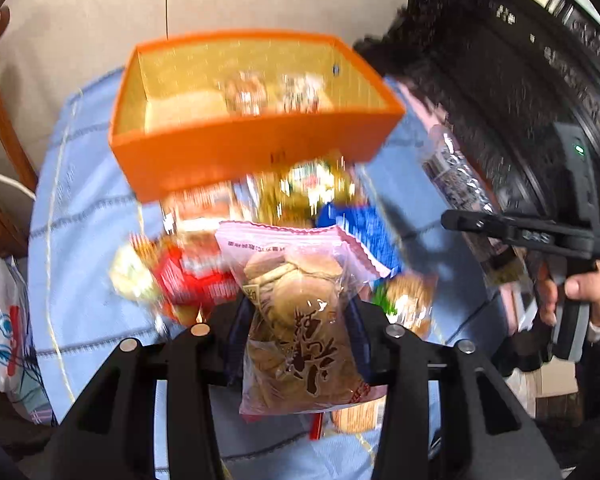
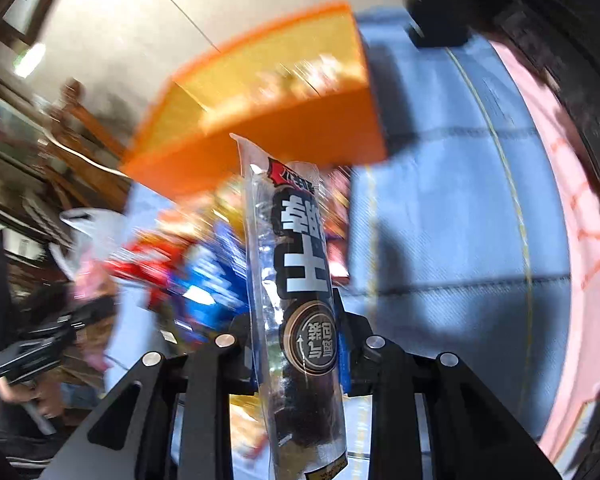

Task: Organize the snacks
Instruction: 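Drop the pink cookie bag and chocolate bar into the orange box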

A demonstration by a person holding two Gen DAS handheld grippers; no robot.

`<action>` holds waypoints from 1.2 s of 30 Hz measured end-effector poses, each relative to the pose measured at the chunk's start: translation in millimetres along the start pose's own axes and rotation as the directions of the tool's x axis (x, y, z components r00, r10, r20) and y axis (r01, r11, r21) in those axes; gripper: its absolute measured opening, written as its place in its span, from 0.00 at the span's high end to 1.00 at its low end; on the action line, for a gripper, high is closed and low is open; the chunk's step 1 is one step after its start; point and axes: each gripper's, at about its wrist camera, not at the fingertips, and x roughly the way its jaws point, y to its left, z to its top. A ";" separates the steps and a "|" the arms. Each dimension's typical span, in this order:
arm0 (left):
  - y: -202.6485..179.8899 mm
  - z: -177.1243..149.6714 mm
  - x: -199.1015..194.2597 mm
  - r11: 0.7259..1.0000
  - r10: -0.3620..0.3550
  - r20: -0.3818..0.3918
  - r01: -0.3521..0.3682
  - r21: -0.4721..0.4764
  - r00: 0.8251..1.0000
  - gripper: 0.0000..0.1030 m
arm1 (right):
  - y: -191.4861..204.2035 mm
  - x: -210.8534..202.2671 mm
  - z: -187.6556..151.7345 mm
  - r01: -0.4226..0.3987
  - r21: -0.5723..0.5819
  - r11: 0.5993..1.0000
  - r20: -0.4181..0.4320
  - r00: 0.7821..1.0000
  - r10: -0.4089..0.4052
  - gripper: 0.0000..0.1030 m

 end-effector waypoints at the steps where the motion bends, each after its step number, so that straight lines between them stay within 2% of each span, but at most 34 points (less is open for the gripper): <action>1: 2.1 10.9 -4.0 1.000 0.003 0.017 -0.003 0.008 1.000 0.59 | 7.7 0.6 6.2 -0.018 -0.007 1.000 0.015 1.000 0.018 0.74; 4: 7.6 45.3 -13.7 0.999 0.010 0.064 -0.012 0.030 0.998 0.59 | 33.4 -2.8 38.5 -0.067 -0.036 0.997 0.076 0.995 0.069 0.74; 9: 20.7 130.2 -4.7 0.998 0.053 0.145 -0.057 0.024 0.988 0.59 | 58.7 18.3 113.3 -0.065 -0.043 0.997 0.162 0.984 0.071 0.74; 12: 42.3 173.4 28.6 0.998 0.052 0.123 -0.046 -0.051 0.991 0.59 | 58.3 68.0 157.1 -0.034 -0.010 0.999 0.148 0.988 0.035 0.74; 15: 66.4 196.4 77.1 0.986 0.093 0.038 -0.087 -0.141 0.995 0.59 | 56.8 108.2 172.5 0.039 0.011 0.999 0.121 0.992 -0.040 0.70; 17: 73.7 196.5 96.2 0.979 0.116 0.021 -0.110 -0.172 0.993 0.55 | 58.5 130.6 170.9 0.079 -0.006 0.997 0.097 0.992 -0.078 0.63; 18: 77.0 193.9 103.6 0.974 0.136 0.013 -0.131 -0.186 0.991 0.42 | 57.0 134.5 168.1 0.110 -0.003 0.994 0.099 0.989 -0.109 0.58; 19: 79.7 191.4 107.7 0.967 0.165 0.001 -0.161 -0.196 0.986 0.35 | 55.2 137.1 167.3 0.146 0.001 0.989 0.113 0.983 -0.145 0.53; 20: 84.7 186.7 111.6 0.956 0.204 -0.010 -0.202 -0.212 0.979 0.20 | 52.7 135.1 162.9 0.179 0.010 0.984 0.135 0.975 -0.179 0.48; 21: 87.9 183.0 110.9 0.953 0.212 -0.001 -0.207 -0.222 0.977 0.14 | 49.0 130.0 157.5 0.185 0.030 0.982 0.164 0.969 -0.187 0.32; 22: 90.6 178.6 108.8 0.952 0.210 0.008 -0.203 -0.230 0.978 0.12 | 45.9 122.6 150.9 0.174 0.055 0.983 0.195 0.964 -0.181 0.17; 23: 93.8 174.9 106.8 0.950 0.204 0.008 -0.196 -0.242 0.979 0.11 | 42.6 117.6 145.8 0.168 0.072 0.983 0.217 0.960 -0.180 0.14; 26: 97.2 162.4 94.3 0.950 0.182 0.010 -0.174 -0.259 0.983 0.11 | 39.4 99.6 125.8 0.168 0.093 0.981 0.250 0.950 -0.186 0.11; 28: 94.8 153.5 82.3 0.955 0.189 0.024 -0.178 -0.237 0.982 0.10 | 39.8 81.1 107.2 0.176 0.085 0.981 0.292 0.937 -0.193 0.10; 32: 78.9 120.4 52.0 0.969 0.224 0.043 -0.218 -0.116 0.974 0.08 | 47.9 43.5 60.9 0.177 0.042 0.983 0.365 0.913 -0.180 0.04; 34: 75.1 96.3 39.0 0.968 0.247 0.041 -0.244 -0.066 0.968 0.07 | 44.9 35.0 38.7 0.197 0.028 0.980 0.356 0.914 -0.194 0.04; 36: 74.4 70.7 30.8 0.963 0.268 0.037 -0.267 -0.043 0.963 0.06 | 38.6 32.8 13.9 0.208 0.021 0.978 0.302 0.931 -0.205 0.04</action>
